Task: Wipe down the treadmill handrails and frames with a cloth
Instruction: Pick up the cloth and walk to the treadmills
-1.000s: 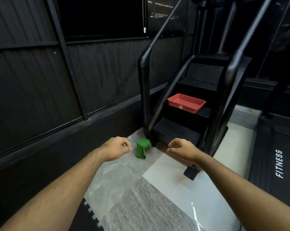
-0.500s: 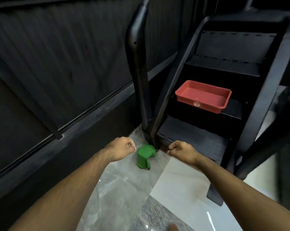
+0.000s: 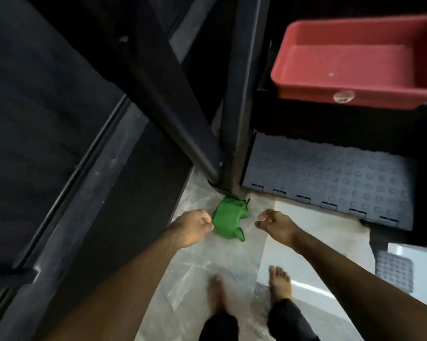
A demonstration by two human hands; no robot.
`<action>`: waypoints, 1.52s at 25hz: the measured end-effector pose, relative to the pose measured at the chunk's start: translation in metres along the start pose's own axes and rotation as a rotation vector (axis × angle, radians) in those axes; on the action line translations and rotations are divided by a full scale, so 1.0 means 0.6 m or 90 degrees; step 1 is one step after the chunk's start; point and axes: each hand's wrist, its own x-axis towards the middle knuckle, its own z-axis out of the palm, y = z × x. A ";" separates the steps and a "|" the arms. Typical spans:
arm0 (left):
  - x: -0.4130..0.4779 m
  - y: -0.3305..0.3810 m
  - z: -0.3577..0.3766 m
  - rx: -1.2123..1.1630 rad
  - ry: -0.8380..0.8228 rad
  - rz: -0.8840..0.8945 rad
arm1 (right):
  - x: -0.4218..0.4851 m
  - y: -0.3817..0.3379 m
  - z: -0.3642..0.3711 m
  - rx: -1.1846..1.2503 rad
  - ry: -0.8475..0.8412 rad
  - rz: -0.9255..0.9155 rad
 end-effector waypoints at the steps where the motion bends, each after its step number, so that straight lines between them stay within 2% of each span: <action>1: 0.052 -0.012 0.009 0.015 -0.026 0.005 | 0.041 0.017 0.017 0.009 -0.007 0.023; 5: 0.263 -0.067 0.072 0.096 -0.092 0.048 | 0.221 0.112 0.103 0.066 0.012 0.106; 10: 0.488 -0.144 0.190 0.214 -0.128 0.116 | 0.454 0.207 0.201 0.239 0.095 0.169; 13: 0.573 -0.177 0.256 0.237 -0.132 0.138 | 0.569 0.237 0.241 0.374 0.149 0.185; 17: 0.640 -0.209 0.296 0.254 -0.118 0.176 | 0.661 0.259 0.296 0.542 0.128 0.208; 18: 0.649 -0.212 0.296 0.237 -0.104 0.180 | 0.669 0.260 0.307 0.573 0.146 0.195; 20: 0.649 -0.209 0.289 0.207 -0.095 0.183 | 0.667 0.255 0.319 0.602 0.269 0.162; 22: 0.629 -0.198 0.273 0.206 -0.103 0.183 | 0.631 0.227 0.313 0.639 0.367 0.134; 23: 0.617 -0.190 0.262 0.195 -0.109 0.175 | 0.604 0.208 0.310 0.658 0.368 0.108; 28: 0.509 -0.127 0.165 0.094 -0.163 0.180 | 0.391 0.087 0.279 0.578 0.195 0.002; 33: 0.320 -0.040 0.025 -0.037 -0.361 0.252 | 0.129 -0.069 0.187 0.650 0.141 -0.098; 36: 0.217 0.026 -0.051 0.071 -0.369 0.371 | -0.034 -0.138 0.125 0.713 0.157 -0.125; 38: 0.149 0.082 -0.078 0.107 -0.432 0.416 | -0.137 -0.166 0.086 0.712 0.229 -0.139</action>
